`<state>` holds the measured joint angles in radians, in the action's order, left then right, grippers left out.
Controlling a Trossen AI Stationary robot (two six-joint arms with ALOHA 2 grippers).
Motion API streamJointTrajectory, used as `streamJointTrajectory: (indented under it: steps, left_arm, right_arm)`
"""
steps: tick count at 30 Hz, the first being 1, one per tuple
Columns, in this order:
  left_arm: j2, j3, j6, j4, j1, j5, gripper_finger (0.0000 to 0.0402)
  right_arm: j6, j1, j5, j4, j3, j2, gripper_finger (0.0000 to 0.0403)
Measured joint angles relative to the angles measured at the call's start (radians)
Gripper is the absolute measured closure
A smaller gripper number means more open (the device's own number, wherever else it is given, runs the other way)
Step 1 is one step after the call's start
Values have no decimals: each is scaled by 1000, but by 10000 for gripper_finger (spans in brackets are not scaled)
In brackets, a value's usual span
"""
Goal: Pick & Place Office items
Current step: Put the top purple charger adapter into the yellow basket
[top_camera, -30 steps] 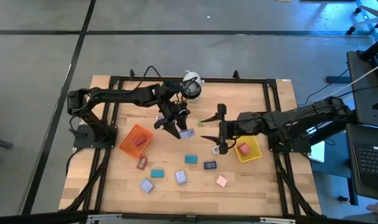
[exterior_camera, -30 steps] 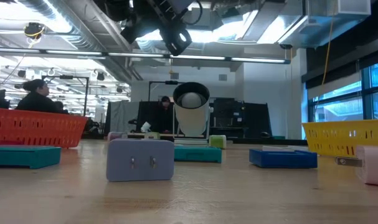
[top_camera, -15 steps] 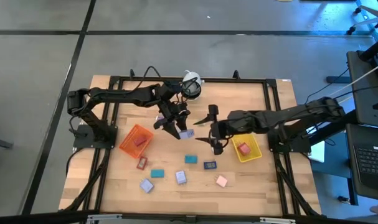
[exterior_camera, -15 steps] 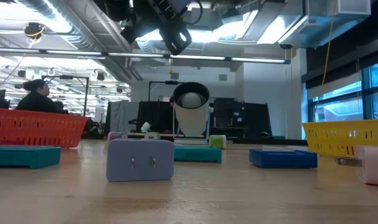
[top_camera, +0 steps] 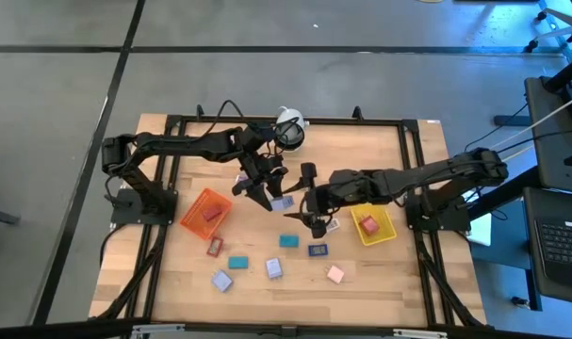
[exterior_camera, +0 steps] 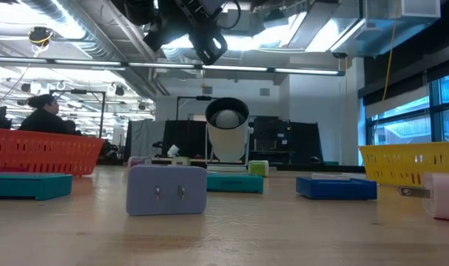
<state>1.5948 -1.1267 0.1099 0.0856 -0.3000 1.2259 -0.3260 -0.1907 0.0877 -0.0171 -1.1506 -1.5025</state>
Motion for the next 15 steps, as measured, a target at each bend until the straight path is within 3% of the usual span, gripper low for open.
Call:
streamJointTrajectory:
  steps: [6,15]
  left_arm:
    - [0,0,0,0,0,17,184]
    - [0,0,2,0,0,30,184]
  right_arm:
    - [-9,2,-2,-22,-2,-10,171]
    - [-42,3,0,-24,-2,-10,262]
